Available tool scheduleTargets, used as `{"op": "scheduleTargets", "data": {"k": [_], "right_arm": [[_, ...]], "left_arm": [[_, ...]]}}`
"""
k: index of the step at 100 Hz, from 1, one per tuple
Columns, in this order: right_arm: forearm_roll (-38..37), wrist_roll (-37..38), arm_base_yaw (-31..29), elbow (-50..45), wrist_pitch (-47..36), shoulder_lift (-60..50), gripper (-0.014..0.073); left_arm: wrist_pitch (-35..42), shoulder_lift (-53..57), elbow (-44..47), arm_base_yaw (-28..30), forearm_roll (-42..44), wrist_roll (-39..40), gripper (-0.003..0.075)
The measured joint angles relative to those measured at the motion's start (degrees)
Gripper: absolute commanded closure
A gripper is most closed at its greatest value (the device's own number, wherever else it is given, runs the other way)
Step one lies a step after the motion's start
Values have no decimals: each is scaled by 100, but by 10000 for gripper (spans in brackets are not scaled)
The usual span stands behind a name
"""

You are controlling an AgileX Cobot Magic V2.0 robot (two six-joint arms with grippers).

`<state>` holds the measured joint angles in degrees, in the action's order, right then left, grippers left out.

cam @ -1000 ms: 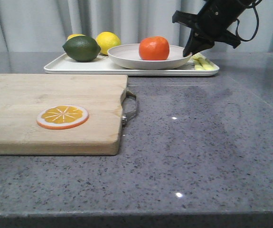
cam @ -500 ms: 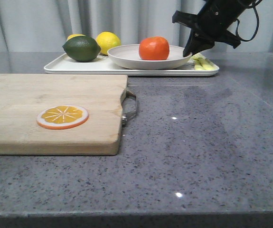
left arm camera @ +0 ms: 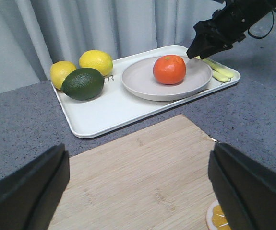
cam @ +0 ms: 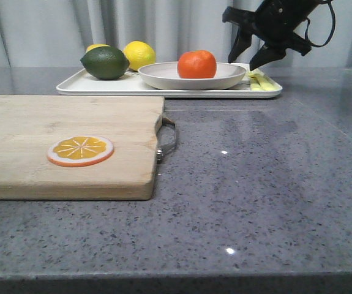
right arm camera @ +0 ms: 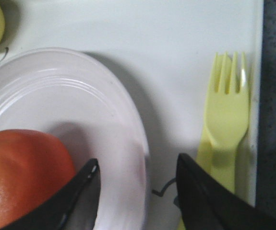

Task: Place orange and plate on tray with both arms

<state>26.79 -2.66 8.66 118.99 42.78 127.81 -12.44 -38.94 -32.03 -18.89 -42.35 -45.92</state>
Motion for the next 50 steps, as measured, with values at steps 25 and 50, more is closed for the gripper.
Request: {"op": "scheduleTargets", "data": {"k": [25, 50], "right_arm": [[-26, -635, -69, 0, 64, -964, 198], [-364, -1170, -69, -77, 589, -2167, 198]], "left_arm": [[0, 0, 0, 0, 0, 0, 155], [0, 0, 0, 0, 0, 0, 155]]}}
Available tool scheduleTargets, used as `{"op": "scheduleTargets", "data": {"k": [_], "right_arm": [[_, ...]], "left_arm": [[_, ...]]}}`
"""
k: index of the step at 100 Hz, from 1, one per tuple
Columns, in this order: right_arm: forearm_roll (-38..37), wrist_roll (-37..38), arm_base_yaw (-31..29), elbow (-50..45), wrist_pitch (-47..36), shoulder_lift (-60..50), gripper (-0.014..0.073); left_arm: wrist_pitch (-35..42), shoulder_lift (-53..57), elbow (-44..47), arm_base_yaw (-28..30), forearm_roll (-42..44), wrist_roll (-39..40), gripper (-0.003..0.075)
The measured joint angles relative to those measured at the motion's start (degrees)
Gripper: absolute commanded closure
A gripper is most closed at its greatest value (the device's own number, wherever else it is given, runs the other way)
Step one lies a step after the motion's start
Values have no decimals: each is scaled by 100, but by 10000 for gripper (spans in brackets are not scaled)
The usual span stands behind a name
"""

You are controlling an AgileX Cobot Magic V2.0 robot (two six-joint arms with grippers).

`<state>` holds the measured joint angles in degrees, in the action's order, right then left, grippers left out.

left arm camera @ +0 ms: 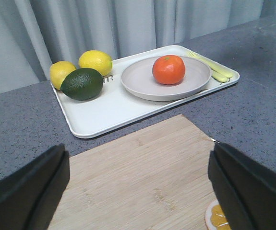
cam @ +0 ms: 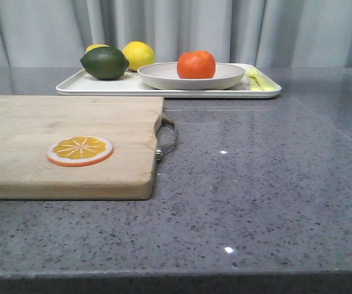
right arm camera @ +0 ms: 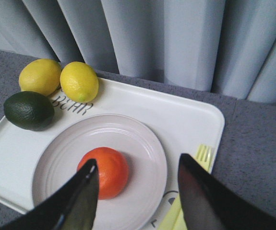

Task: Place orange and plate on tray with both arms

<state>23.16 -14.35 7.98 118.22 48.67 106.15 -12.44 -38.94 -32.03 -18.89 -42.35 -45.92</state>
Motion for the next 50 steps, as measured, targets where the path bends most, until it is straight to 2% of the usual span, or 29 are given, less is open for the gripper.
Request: {"op": "scheduleTargets", "data": {"k": [21, 50], "right_arm": [[-140, -277, -13, -918, 38, -1174, 198], [-149, -636, -13, -3644, -949, -3258, 198]], "left_arm": [[0, 0, 0, 0, 0, 0, 155], [0, 0, 0, 0, 0, 0, 155]]}}
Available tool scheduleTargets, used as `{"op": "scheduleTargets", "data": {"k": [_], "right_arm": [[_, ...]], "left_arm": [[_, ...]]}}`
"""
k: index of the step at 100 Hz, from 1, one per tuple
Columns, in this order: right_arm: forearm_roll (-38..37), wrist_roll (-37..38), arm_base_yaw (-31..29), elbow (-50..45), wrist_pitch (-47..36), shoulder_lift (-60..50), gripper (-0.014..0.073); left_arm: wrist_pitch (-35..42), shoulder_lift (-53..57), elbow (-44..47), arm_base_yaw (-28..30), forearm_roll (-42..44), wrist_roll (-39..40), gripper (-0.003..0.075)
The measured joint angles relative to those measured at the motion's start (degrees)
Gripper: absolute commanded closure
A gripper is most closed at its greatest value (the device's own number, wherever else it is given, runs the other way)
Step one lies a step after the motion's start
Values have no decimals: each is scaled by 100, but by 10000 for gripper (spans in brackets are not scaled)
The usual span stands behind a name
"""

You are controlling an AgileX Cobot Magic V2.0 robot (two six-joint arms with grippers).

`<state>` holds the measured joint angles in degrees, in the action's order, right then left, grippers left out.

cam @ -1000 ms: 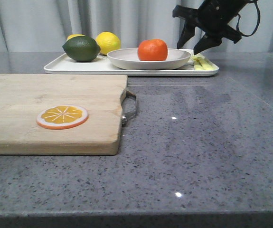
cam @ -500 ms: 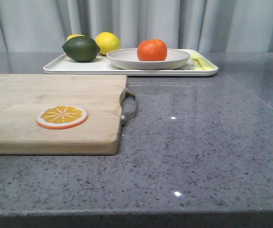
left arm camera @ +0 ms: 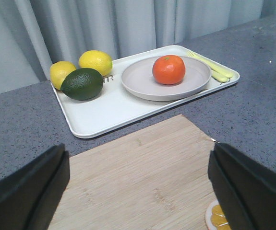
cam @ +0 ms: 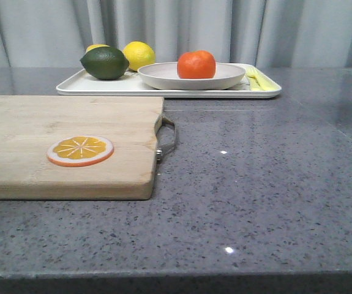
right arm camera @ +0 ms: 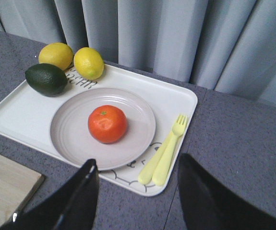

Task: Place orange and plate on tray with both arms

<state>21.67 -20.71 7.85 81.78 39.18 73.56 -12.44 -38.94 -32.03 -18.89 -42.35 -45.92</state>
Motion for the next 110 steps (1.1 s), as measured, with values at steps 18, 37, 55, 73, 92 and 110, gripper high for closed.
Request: {"op": "scheduleTargets", "data": {"k": [18, 37, 55, 73, 92, 110], "right_arm": [[-27, -49, 0, -1784, -733, -1465, 198], [-30, -63, 0, -3529, -1378, -2798, 198], [-30, -63, 0, -4834, -1926, -4060, 198], [-30, -67, 0, -5673, -2149, -5059, 198], [-30, -67, 0, -6091, -2104, -5522, 198], [-30, -67, 0, -6189, -2110, -5530, 207]], "left_arm": [[42, 13, 0, 0, 0, 0, 155], [53, 301, 10, 11, 89, 0, 155], [60, 979, 232, 52, 210, 0, 155], [66, 1750, 707, 52, 375, 0, 155], [199, 2185, 1241, 52, 481, 0, 155], [268, 2208, 1488, 52, 492, 0, 162]]}}
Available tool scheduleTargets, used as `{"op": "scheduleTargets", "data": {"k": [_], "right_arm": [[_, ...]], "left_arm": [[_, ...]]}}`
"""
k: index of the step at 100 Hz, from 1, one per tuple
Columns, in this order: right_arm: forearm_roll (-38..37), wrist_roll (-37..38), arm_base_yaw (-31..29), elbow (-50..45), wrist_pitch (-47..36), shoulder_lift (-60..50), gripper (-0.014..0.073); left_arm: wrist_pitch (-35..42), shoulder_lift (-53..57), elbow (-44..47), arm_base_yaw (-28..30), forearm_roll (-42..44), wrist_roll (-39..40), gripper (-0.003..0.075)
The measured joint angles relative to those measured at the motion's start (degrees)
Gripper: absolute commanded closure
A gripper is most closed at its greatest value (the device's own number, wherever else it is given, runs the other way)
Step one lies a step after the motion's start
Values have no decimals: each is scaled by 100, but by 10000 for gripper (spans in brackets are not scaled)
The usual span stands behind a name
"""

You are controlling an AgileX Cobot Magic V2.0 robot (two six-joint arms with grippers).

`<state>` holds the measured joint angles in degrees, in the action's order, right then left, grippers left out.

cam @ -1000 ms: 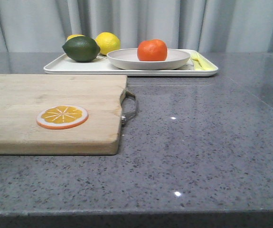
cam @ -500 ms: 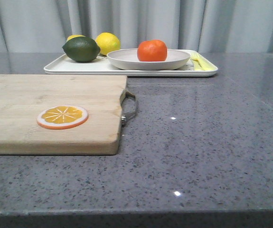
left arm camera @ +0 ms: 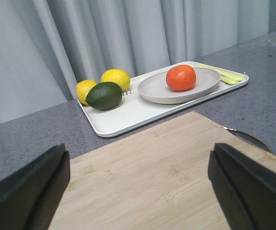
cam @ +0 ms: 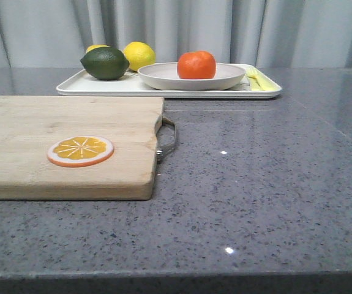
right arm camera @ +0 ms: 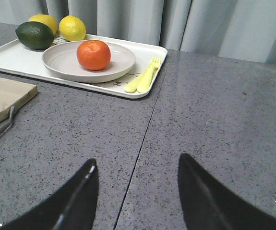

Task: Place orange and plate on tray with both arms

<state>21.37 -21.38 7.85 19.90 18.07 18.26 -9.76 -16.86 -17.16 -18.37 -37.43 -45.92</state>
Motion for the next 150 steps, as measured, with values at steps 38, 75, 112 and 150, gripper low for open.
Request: {"op": "scheduleTargets", "data": {"k": [38, 75, 112, 150], "right_arm": [[0, -14, 0, 0, -126, -4, 642], [0, -14, 0, 0, -131, -4, 661], [0, -24, 0, 0, -131, -4, 661], [0, -24, 0, 0, -131, -4, 661]], "left_arm": [[52, 0, 15, 0, 0, 0, 686], [52, 0, 15, 0, 0, 0, 739], [52, 0, 15, 0, 0, 0, 739], [65, 0, 24, 0, 23, 0, 739]]}}
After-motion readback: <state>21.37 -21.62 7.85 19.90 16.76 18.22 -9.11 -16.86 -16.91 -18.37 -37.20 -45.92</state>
